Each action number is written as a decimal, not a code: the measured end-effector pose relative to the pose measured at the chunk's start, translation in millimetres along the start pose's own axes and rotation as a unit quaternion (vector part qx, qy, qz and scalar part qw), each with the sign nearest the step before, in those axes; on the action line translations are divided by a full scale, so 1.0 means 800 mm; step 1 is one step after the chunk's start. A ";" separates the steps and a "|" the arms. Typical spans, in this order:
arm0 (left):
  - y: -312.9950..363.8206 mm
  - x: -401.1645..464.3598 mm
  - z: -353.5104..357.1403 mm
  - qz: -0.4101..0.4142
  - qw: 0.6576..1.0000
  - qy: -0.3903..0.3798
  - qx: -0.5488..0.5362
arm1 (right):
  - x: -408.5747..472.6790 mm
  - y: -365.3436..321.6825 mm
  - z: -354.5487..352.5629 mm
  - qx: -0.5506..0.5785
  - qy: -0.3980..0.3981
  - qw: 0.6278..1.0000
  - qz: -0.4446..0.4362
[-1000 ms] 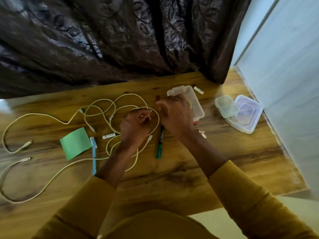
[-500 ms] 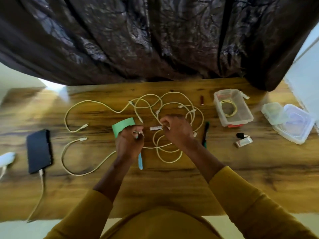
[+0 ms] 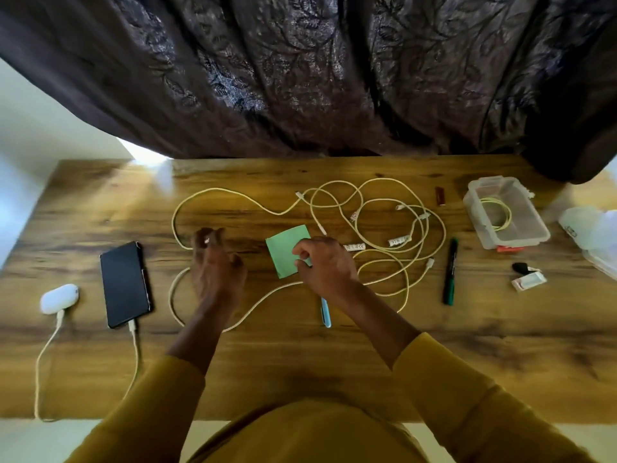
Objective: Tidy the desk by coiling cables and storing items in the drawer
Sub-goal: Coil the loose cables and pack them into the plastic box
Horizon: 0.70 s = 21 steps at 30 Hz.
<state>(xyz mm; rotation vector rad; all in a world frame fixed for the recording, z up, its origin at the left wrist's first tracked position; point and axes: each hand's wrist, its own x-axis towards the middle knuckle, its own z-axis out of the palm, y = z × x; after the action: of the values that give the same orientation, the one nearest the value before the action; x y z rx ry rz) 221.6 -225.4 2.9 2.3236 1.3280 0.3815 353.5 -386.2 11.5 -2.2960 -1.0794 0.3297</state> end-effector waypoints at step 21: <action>0.029 0.063 -0.030 0.258 0.960 -0.021 -0.110 | 0.027 -0.038 -0.020 0.504 -0.044 0.832 0.230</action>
<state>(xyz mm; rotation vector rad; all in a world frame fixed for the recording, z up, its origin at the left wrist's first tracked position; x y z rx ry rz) 253.8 -186.8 36.1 2.4396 0.6010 0.6018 355.4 -360.7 43.3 -1.5088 -0.2028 0.9404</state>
